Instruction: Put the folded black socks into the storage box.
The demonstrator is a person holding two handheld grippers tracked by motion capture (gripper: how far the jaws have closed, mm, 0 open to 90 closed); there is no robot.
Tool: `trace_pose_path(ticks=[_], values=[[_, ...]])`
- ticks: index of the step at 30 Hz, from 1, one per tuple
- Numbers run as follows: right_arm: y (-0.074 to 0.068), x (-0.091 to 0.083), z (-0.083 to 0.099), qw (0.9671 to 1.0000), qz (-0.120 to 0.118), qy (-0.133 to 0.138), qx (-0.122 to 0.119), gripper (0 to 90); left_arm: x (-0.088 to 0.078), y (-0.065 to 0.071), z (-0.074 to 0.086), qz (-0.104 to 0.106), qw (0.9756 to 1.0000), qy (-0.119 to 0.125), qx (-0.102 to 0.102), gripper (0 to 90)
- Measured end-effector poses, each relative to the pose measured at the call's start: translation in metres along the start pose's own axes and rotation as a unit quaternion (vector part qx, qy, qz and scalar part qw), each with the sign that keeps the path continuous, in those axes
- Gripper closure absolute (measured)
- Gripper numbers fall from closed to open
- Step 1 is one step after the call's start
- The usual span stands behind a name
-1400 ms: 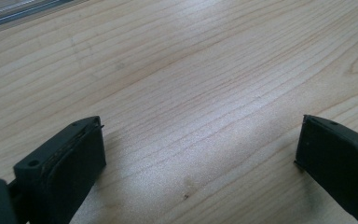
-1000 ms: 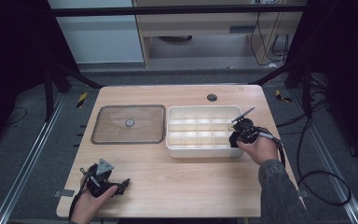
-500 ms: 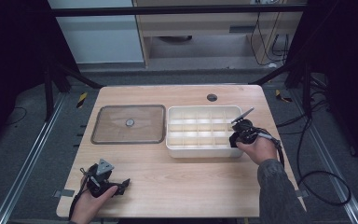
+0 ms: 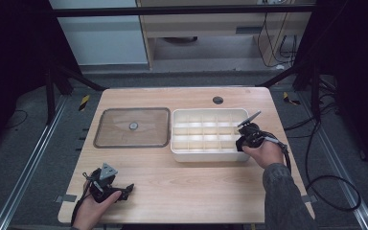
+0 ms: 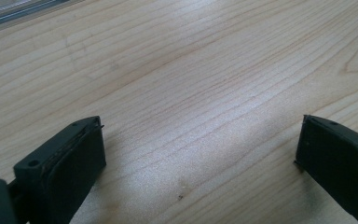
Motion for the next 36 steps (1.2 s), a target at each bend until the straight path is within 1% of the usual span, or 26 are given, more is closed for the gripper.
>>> trace_pose_path(ticks=[2, 5, 6, 14, 16, 22, 27, 28, 32, 35, 36], values=[[0.0, 0.0, 0.0, 1.0, -0.002, 0.001, 0.005, 90.0, 0.0, 0.0, 0.0, 0.001, 1.0, 0.0, 0.0, 0.3], [0.0, -0.001, 0.0, 1.0, 0.001, 0.003, 0.0, 90.0, 0.0, 0.0, 0.0, 0.001, 1.0, 0.001, 0.0, 0.3], [-0.001, -0.001, 0.001, 1.0, 0.002, 0.001, 0.002, 90.0, 0.0, 0.0, 0.0, 0.001, 1.0, 0.001, 0.0, 0.3], [-0.002, -0.006, 0.002, 0.9999, 0.008, 0.01, -0.004, 90.0, 0.0, 0.001, 0.0, 0.002, 1.0, 0.001, -0.001, 0.3], [-0.002, -0.007, 0.002, 0.9999, 0.007, 0.011, -0.008, 90.0, 0.0, 0.001, 0.0, 0.001, 1.0, 0.001, -0.001, 0.3], [-0.003, -0.01, 0.002, 0.9998, 0.009, 0.014, -0.008, 90.0, 0.0, 0.0, 0.0, 0.002, 1.0, 0.001, 0.0, 0.3], [-0.003, -0.012, 0.003, 0.9997, 0.008, 0.016, -0.013, 90.0, 0.0, 0.001, 0.0, 0.001, 1.0, 0.001, 0.0, 0.4], [-0.003, -0.012, 0.003, 0.9997, 0.01, 0.016, -0.012, 90.0, 0.0, 0.001, 0.0, 0.001, 1.0, 0.001, -0.001, 0.3], [-0.004, -0.013, 0.003, 0.9997, 0.008, 0.017, -0.014, 90.0, 0.0, 0.001, 0.0, 0.001, 1.0, 0.001, 0.0, 0.3], [-0.003, -0.015, 0.004, 0.9996, 0.011, 0.023, -0.01, 90.0, 0.0, 0.001, 0.0, 0.001, 1.0, 0.002, 0.0, 0.3], [-0.002, -0.016, 0.004, 0.9994, 0.012, 0.029, -0.013, 90.0, 0.0, 0.001, 0.0, 0.001, 1.0, 0.002, 0.0, 0.3]])
Point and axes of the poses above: each handheld gripper's, and its own axes: x roughly forward along the jaws, z roughly out of its underside, y roughly to its right, the point moved 2 cm from there along x, roughly forward along the jaws, and after that the axes turned 7 degrees about z, right-handed, at the moved point
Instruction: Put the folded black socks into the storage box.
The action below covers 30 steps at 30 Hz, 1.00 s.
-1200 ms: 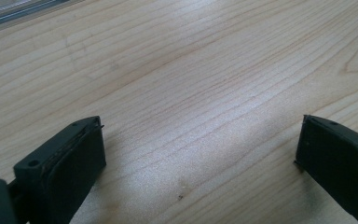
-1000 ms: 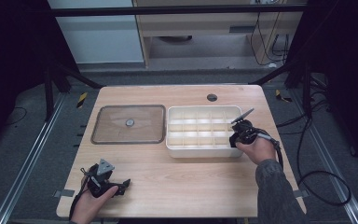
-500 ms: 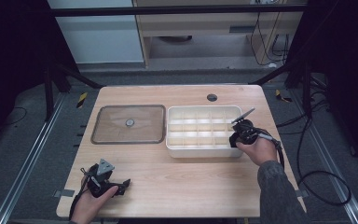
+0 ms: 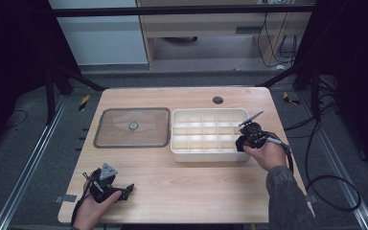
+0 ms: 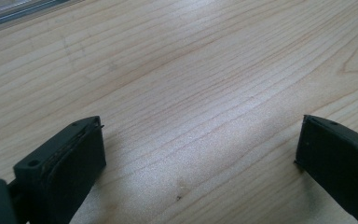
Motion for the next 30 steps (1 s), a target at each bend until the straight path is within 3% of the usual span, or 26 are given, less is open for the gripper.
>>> trace_pose_path(ticks=[16, 30], values=[[0.008, -0.03, -0.003, 0.9988, 0.012, 0.046, 0.013, 90.0, 0.0, 0.0, 0.0, -0.001, 1.0, 0.001, -0.001, 0.3], [0.012, -0.04, 0.001, 0.9967, 0.014, 0.078, 0.013, 90.0, 0.0, 0.0, 0.0, -0.002, 1.0, 0.002, -0.001, 0.3]])
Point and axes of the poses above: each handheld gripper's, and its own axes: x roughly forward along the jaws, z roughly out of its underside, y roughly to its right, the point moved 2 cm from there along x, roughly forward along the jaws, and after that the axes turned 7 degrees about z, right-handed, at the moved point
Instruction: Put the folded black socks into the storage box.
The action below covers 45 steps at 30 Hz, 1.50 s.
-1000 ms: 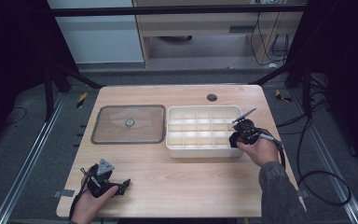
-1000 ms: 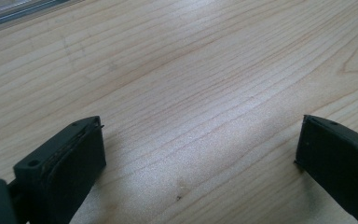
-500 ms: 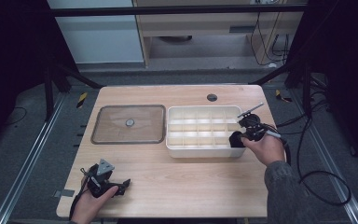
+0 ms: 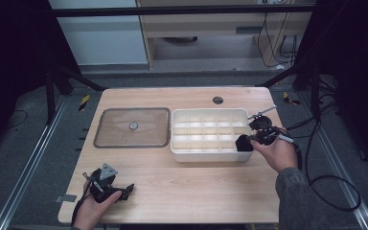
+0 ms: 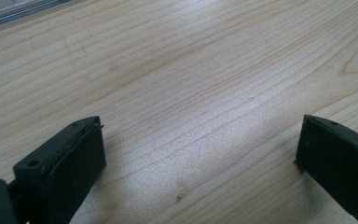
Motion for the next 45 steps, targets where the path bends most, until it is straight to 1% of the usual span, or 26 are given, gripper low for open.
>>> trace_pose_path(ticks=[5, 8, 9, 10, 11, 13, 15, 16, 17, 18, 19, 21, 23, 27, 29, 31, 33, 35, 42, 43, 45], values=[[0.0, -0.004, 0.0, 0.9999, 0.001, 0.012, 0.003, 90.0, 0.0, 0.0, 0.0, 0.0, 1.0, 0.0, 0.0, 0.2], [0.0, -0.007, -0.001, 0.9996, 0.002, 0.029, 0.005, 90.0, 0.0, 0.0, 0.001, 0.0, 1.0, 0.001, 0.0, 0.2], [0.0, -0.009, -0.002, 0.9992, 0.0, 0.04, 0.006, 90.0, 0.0, 0.0, 0.001, 0.0, 1.0, 0.002, 0.0, 0.2], [0.0, -0.009, -0.002, 0.9992, 0.0, 0.04, 0.006, 90.0, 0.0, 0.0, 0.001, 0.0, 1.0, 0.002, -0.001, 0.2], [0.0, -0.011, -0.003, 0.9988, 0.002, 0.049, 0.007, 90.0, 0.0, 0.0, 0.001, 0.0, 1.0, 0.003, -0.002, 0.2], [0.0, -0.012, -0.003, 0.9986, 0.002, 0.052, 0.008, 90.0, 0.0, 0.0, 0.001, 0.0, 1.0, 0.002, 0.0, 0.2], [-0.002, -0.016, -0.004, 0.9975, 0.006, 0.07, 0.008, 90.0, 0.0, 0.0, 0.001, 0.0, 1.0, 0.001, 0.0, 0.2], [-0.002, -0.016, -0.004, 0.9975, 0.006, 0.07, 0.008, 90.0, 0.0, 0.0, 0.001, 0.0, 1.0, 0.0, 0.002, 0.2], [-0.003, -0.02, -0.003, 0.9969, 0.005, 0.078, 0.009, 90.0, 0.0, 0.0, 0.0, 0.0, 1.0, 0.0, 0.002, 0.2], [-0.003, -0.02, -0.003, 0.9969, 0.005, 0.078, 0.009, 90.0, 0.0, 0.0, 0.0, 0.0, 1.0, 0.0, 0.002, 0.2], [-0.003, -0.024, -0.003, 0.9961, 0.006, 0.088, 0.01, 90.0, 0.0, 0.0, 0.001, 0.0, 1.0, 0.0, 0.003, 0.2], [-0.003, -0.025, -0.002, 0.9957, 0.007, 0.092, 0.009, 90.0, 0.0, 0.0, 0.001, 0.001, 1.0, -0.001, 0.002, 0.2], [-0.005, -0.031, -0.001, 0.9945, 0.004, 0.105, 0.008, 90.0, 0.0, 0.001, 0.001, 0.001, 1.0, -0.001, 0.003, 0.2], [-0.005, -0.035, 0.001, 0.9938, 0.001, 0.111, 0.008, 90.0, 0.0, 0.001, 0.0, 0.001, 1.0, -0.001, 0.003, 0.2], [-0.004, -0.04, 0.003, 0.9928, -0.001, 0.12, 0.011, 90.0, 0.0, 0.001, 0.0, 0.001, 1.0, -0.001, 0.003, 0.2], [-0.004, -0.042, 0.003, 0.9925, -0.001, 0.122, 0.011, 90.0, 0.0, 0.001, 0.0, 0.001, 1.0, -0.001, 0.003, 0.2], [-0.005, -0.046, 0.006, 0.9916, -0.004, 0.128, 0.017, 90.0, 0.0, 0.001, 0.0, 0.002, 1.0, -0.001, 0.001, 0.2], [-0.004, -0.049, 0.008, 0.991, -0.006, 0.133, 0.015, 89.8, 0.0, 0.001, 0.0, 0.003, 1.0, -0.002, 0.003, 0.2], [-0.004, -0.055, 0.015, 0.99, -0.009, 0.14, 0.019, 89.1, 0.0, 0.002, 0.0, 0.003, 1.0, -0.001, 0.002, 0.1], [-0.004, -0.056, 0.017, 0.9892, -0.011, 0.144, 0.024, 89.0, 0.0, 0.002, 0.0, 0.003, 1.0, -0.001, 0.002, 0.1], [-0.004, -0.057, 0.019, 0.9892, -0.012, 0.144, 0.024, 88.9, 0.001, 0.002, 0.0, 0.003, 1.0, -0.001, 0.002, 0.1]])
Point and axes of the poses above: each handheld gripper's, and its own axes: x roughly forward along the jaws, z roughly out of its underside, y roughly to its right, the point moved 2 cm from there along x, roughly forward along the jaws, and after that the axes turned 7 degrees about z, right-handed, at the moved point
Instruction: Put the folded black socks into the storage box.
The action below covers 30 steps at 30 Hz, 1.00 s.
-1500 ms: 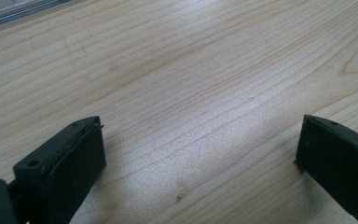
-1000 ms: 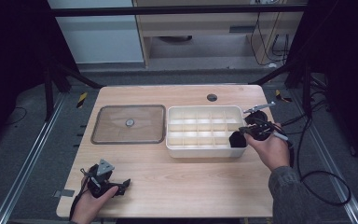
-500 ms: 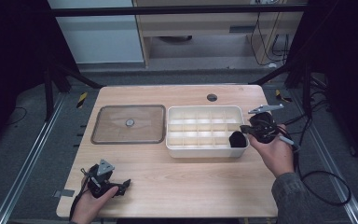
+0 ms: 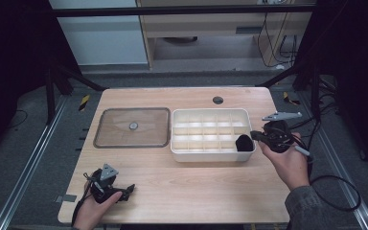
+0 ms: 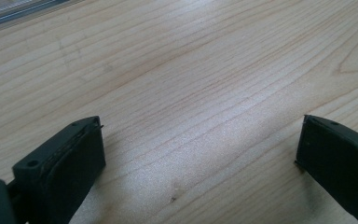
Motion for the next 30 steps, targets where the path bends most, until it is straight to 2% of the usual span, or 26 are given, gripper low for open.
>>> trace_pose_path(ticks=[9, 12, 17, 22, 23, 24, 25, 30], values=[[0.001, -0.007, 0.014, 0.9998, -0.001, 0.014, 0.011, 88.1, 0.0, 0.0, 0.0, 0.0, 1.0, -0.002, 0.002, 0.1], [0.0, -0.01, 0.018, 0.9996, -0.004, 0.018, 0.02, 85.2, 0.0, 0.0, 0.0, 0.0, 1.0, -0.002, 0.003, 0.0], [-0.003, -0.016, 0.024, 0.9993, -0.006, 0.032, 0.02, 78.0, 0.0, 0.0, 0.0, 0.0, 1.0, -0.001, 0.002, 0.0], [-0.009, -0.023, 0.03, 0.9987, -0.009, 0.043, 0.024, 65.1, 0.0, 0.0, 0.0, 0.0, 1.0, -0.001, 0.002, 0.0], [-0.009, -0.023, 0.03, 0.9987, -0.009, 0.043, 0.024, 65.1, 0.0, 0.0, 0.0, 0.0, 1.0, -0.001, 0.002, 0.0], [-0.011, -0.024, 0.032, 0.9986, -0.011, 0.044, 0.029, 57.6, 0.0, 0.0, 0.0, 0.0, 1.0, -0.001, 0.002, 0.0], [-0.011, -0.024, 0.032, 0.9986, -0.011, 0.044, 0.029, 57.6, 0.0, 0.0, 0.0, 0.0, 1.0, -0.001, 0.002, 0.0], [-0.013, -0.025, 0.039, 0.9986, -0.012, 0.04, 0.033, 45.1, 0.0, 0.001, 0.0, 0.0, 1.0, 0.0, 0.002, 0.0]])
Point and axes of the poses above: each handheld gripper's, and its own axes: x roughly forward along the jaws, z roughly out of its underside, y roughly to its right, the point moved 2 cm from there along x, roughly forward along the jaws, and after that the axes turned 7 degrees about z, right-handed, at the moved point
